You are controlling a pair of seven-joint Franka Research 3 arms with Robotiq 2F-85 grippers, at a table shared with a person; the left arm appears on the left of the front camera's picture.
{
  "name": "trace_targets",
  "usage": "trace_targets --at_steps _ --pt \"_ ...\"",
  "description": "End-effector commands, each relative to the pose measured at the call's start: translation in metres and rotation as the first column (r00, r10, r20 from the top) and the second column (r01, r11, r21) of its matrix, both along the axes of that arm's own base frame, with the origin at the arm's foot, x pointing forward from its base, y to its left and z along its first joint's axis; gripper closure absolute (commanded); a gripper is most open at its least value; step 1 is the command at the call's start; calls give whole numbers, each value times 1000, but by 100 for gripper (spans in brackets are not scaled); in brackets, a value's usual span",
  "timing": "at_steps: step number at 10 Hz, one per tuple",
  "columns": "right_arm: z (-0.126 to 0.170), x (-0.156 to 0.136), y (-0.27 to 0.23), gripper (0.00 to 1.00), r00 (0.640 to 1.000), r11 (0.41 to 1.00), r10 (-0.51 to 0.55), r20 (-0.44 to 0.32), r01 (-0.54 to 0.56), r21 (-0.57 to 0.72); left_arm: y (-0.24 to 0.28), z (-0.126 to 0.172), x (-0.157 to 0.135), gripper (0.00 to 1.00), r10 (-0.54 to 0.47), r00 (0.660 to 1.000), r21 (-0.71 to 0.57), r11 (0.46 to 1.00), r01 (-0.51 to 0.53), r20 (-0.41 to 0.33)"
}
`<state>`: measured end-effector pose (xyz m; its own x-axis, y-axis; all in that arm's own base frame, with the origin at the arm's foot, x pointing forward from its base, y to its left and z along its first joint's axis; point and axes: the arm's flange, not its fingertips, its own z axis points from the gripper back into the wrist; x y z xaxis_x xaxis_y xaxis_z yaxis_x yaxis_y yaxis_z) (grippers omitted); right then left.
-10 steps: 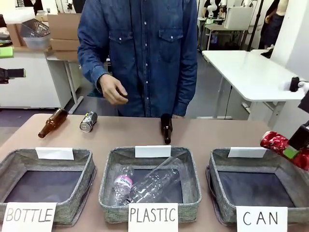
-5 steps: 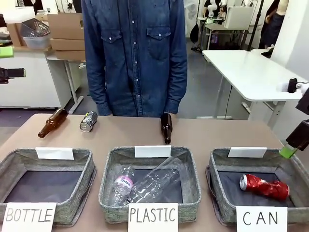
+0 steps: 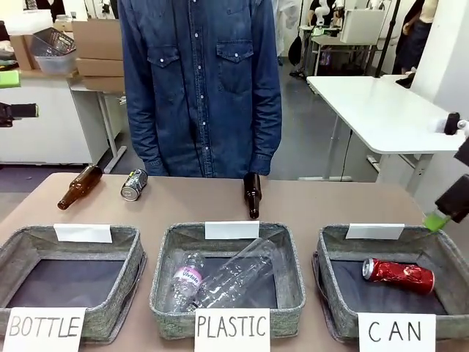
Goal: Sort the can waste into the basket.
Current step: Pick up the can waste from the table and place it in the right Fabric basket.
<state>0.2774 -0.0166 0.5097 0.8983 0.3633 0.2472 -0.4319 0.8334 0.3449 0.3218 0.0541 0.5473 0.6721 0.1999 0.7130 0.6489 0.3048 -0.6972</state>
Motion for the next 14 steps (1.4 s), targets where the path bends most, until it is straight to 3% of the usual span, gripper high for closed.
trace_targets --at_steps 1,2,3,4,5,6,14 --pt "19 3 -15 0 992 759 -117 37 65 647 -2 1 2 0 -3 1000 -16 1000 3 27" --pt "26 4 -29 0 990 512 -141 -7 79 855 -2 1 2 0 -3 1000 -16 1000 3 27" --pt "26 3 -41 0 997 280 -69 -26 45 959 -2 1 2 0 -3 1000 -16 1000 3 27" --pt "22 9 -51 0 981 146 -167 -102 127 981 -2 1 2 0 -3 1000 -16 1000 3 27" --pt "13 17 -61 0 952 -12 -281 -121 123 992 -2 1 2 0 -3 1000 -16 1000 3 27" --pt "32 0 -46 0 992 778 -122 -38 119 616 -2 1 2 0 -3 1000 -16 1000 3 27" --pt "32 0 -46 0 992 778 -122 -38 119 616 -2 1 2 0 -3 1000 -16 1000 3 27"
